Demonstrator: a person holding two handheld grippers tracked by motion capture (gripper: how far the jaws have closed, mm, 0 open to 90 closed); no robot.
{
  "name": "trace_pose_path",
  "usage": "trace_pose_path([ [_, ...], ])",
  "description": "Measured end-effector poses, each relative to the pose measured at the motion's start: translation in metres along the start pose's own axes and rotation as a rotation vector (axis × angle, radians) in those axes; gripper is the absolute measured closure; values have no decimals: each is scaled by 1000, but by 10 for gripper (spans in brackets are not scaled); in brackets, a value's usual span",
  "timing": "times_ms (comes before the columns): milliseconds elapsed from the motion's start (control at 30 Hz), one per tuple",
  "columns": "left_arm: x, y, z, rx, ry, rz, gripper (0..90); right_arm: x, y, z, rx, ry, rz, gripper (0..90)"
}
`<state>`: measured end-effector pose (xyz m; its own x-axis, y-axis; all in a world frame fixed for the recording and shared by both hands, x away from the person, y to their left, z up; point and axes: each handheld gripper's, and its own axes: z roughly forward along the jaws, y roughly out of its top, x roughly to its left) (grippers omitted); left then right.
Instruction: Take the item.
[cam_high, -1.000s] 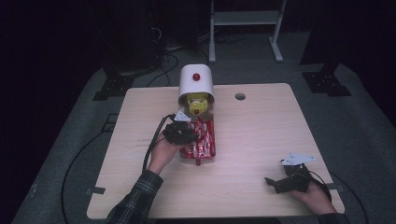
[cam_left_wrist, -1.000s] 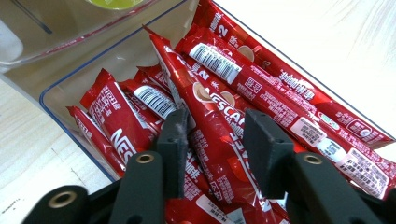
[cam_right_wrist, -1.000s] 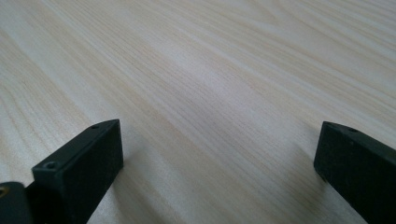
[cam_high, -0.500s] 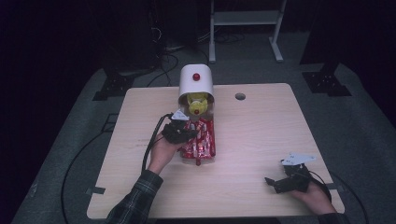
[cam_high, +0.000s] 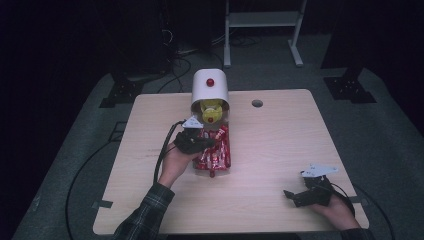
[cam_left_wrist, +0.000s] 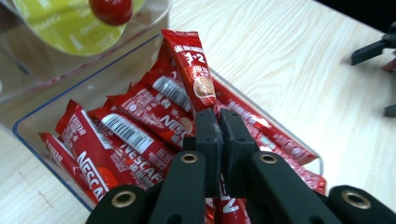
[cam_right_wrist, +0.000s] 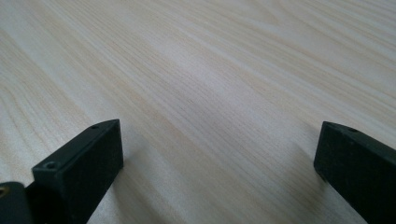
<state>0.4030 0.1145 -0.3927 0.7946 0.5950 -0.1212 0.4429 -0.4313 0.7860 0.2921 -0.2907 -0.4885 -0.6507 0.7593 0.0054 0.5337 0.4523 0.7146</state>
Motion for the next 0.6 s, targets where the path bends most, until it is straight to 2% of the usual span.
trace_pose_path([
  [133,-4,5,-9,-22,-14,7,872,0,0,0,-1,0,-3,3],
  [600,-6,11,-35,-76,-1,10,872,0,0,0,-1,0,0,4],
])
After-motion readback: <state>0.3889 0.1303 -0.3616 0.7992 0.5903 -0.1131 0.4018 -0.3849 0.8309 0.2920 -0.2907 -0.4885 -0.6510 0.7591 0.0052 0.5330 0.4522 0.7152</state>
